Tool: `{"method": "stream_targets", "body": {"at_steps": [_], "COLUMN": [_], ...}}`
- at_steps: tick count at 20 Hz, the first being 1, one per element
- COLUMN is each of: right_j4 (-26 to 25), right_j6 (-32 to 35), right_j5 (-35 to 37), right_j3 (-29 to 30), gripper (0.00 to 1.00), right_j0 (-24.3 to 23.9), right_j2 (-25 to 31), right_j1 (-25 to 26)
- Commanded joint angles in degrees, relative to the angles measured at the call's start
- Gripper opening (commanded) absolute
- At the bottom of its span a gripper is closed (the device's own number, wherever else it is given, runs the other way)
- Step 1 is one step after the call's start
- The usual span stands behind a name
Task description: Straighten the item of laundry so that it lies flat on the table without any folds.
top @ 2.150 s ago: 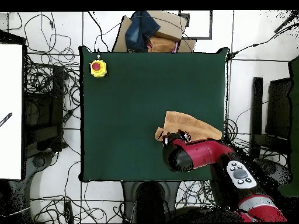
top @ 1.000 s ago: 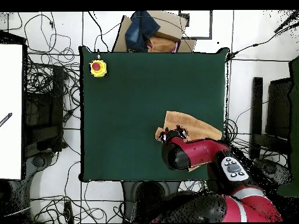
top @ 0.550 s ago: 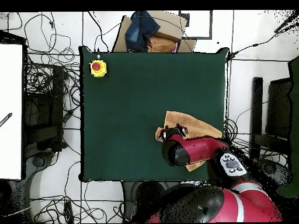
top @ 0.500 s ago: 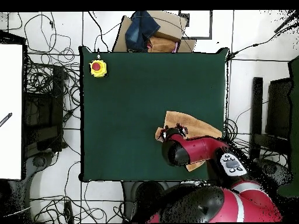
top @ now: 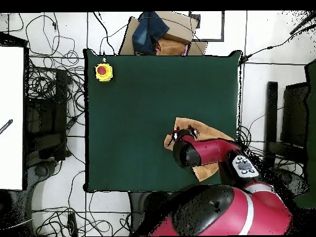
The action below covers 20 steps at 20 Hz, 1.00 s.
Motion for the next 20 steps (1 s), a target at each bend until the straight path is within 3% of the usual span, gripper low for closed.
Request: {"method": "stream_targets", "body": {"at_steps": [1,6,13,20], "right_j4": [3.4,2.6,6.2,9.7], "right_j6": [6.0,4.1,9.6,11.1], "right_j5": [2.7,4.0,2.9,0.2], "right_j3": [-11.6,-11.5,-13.0,-12.5], "gripper": [1.0,1.0,1.0,1.0], "right_j0": [3.0,0.8,8.7,13.3], "right_j2": [1.8,3.5,-5.9,-10.2], "right_j1": [7.7,8.4,8.5,8.2]}}
